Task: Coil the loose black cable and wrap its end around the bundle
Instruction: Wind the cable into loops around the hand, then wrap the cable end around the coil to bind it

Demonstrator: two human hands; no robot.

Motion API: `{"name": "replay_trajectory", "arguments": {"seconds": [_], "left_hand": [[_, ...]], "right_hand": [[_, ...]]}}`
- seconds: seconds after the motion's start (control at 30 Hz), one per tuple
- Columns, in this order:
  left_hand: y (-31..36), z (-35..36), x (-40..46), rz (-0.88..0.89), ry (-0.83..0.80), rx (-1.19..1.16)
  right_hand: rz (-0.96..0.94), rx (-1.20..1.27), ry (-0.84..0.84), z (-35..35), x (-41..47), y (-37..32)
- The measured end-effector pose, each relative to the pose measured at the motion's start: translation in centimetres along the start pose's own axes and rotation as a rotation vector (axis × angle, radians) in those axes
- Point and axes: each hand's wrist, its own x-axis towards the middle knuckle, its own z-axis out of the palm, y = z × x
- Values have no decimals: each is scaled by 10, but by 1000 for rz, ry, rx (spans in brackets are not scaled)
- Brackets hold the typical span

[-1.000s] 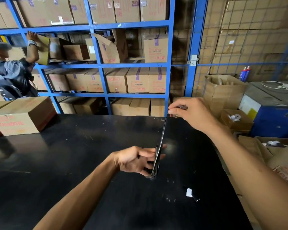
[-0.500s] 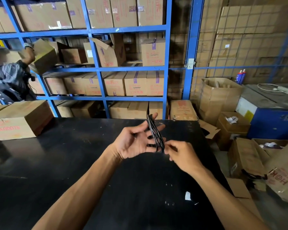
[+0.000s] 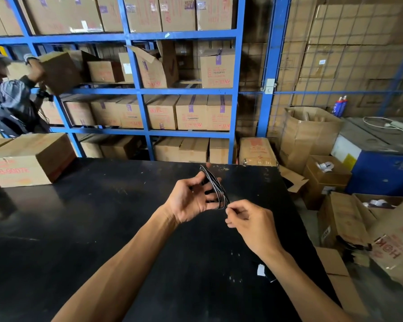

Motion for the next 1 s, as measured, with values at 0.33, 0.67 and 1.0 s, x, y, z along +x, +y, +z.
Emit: {"name": "replay_trajectory", "arguments": {"seconds": [0.33,0.67,1.0], "left_hand": [[-11,-13,-3,-39,-40,58],[-37,-3,4,10,143,235],[-52,-10,8,37,305,388]], "right_hand": [[23,105,-12,4,8,-4],[258,237,-139,8,4,-9],[258,235,-37,-6,5,0]]}}
